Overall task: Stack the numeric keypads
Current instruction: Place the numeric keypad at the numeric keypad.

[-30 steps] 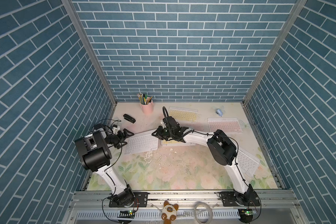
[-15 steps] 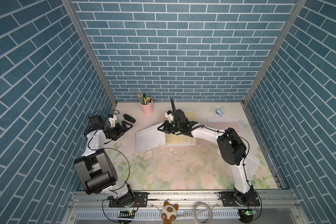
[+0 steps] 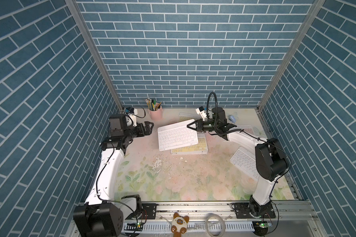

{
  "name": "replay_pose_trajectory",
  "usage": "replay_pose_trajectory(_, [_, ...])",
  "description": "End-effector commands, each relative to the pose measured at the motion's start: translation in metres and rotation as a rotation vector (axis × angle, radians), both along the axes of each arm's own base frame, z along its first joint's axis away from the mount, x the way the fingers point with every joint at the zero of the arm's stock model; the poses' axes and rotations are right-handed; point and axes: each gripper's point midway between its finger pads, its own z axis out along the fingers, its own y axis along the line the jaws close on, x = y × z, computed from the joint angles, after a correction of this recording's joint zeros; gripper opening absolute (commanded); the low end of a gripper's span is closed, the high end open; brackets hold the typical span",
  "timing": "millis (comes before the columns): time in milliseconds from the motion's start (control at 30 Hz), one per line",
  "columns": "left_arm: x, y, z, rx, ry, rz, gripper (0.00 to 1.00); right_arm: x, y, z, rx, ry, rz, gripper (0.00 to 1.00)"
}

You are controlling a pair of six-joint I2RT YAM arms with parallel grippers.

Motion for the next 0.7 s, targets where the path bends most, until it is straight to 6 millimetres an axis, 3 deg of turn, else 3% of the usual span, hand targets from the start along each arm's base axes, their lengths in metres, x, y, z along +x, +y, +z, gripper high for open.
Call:
replay_pose_trajectory(0, [0.007, -0.002, 0.004, 0.059, -0.048, 0.028, 1.0, -0.009, -0.016, -0.001, 0.027, -0.069, 0.101, 0.0])
replay_pose_trajectory(133, [0.004, -0.043, 0.013, 0.221, -0.095, -0.095, 1.0, -0.005, -0.035, -0.011, 0.04, -0.071, 0.099, 0.0])
replay_pose_trajectory(233, [0.015, -0.043, 0.014, 0.22, -0.066, -0.016, 1.0, 0.002, -0.043, -0.02, 0.039, -0.06, 0.078, 0.0])
replay_pose_trajectory(333, [0.02, -0.056, 0.007, 0.179, -0.027, -0.049, 1.0, 0.007, -0.042, -0.025, 0.08, -0.037, 0.088, 0.0])
replay_pose_trajectory(400, [0.024, -0.051, 0.0, 0.194, 0.007, 0.002, 1.0, 0.013, -0.044, -0.032, 0.094, -0.017, 0.075, 0.0])
replay_pose_trajectory(667, [0.03, -0.064, 0.002, 0.365, -0.139, -0.04, 1.0, 0.026, -0.054, -0.05, 0.106, 0.017, 0.068, 0.0])
